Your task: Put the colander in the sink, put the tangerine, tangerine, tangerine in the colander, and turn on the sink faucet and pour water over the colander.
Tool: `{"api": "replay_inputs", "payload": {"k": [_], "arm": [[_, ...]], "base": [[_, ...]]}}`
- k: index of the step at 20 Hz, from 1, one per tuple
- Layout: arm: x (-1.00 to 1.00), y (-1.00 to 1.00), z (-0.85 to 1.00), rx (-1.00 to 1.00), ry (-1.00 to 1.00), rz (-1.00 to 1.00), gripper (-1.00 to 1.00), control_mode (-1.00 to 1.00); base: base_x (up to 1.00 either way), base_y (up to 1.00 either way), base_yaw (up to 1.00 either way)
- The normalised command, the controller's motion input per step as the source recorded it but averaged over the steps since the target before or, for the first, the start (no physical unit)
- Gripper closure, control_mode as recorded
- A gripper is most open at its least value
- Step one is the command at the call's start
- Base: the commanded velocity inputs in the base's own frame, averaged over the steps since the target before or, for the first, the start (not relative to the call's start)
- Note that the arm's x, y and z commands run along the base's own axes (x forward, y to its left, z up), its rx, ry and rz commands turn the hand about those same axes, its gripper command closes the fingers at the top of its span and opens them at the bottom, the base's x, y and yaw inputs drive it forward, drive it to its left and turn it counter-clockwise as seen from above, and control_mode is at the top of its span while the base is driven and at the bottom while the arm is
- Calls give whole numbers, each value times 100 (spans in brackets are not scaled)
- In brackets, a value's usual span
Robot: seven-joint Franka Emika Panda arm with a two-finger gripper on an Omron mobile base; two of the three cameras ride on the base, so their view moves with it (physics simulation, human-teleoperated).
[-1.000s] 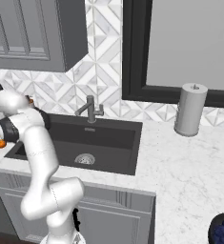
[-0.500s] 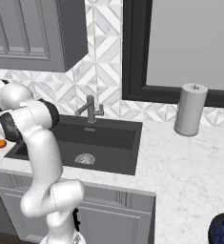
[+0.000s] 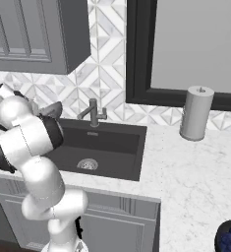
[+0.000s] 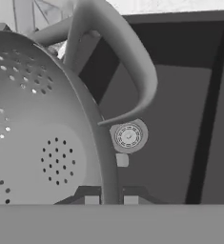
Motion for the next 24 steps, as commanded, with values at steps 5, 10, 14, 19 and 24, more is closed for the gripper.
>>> {"api": "replay_inputs", "payload": {"k": [5,10,14,19,24], "arm": [[-78,-25,-21,9,-20,-35,100,-100],[-61,-3,-3,11,-16,-26,100,-100],[-20,0,0,8,-9,-9,100,-100],[-63,-1,0,7,-12,0,100,-100],[-100,-20,24,8,-26,5,100,-100]], "base": [[0,0,0],[0,0,0],[0,0,0],[0,0,0],[0,0,0]]}}
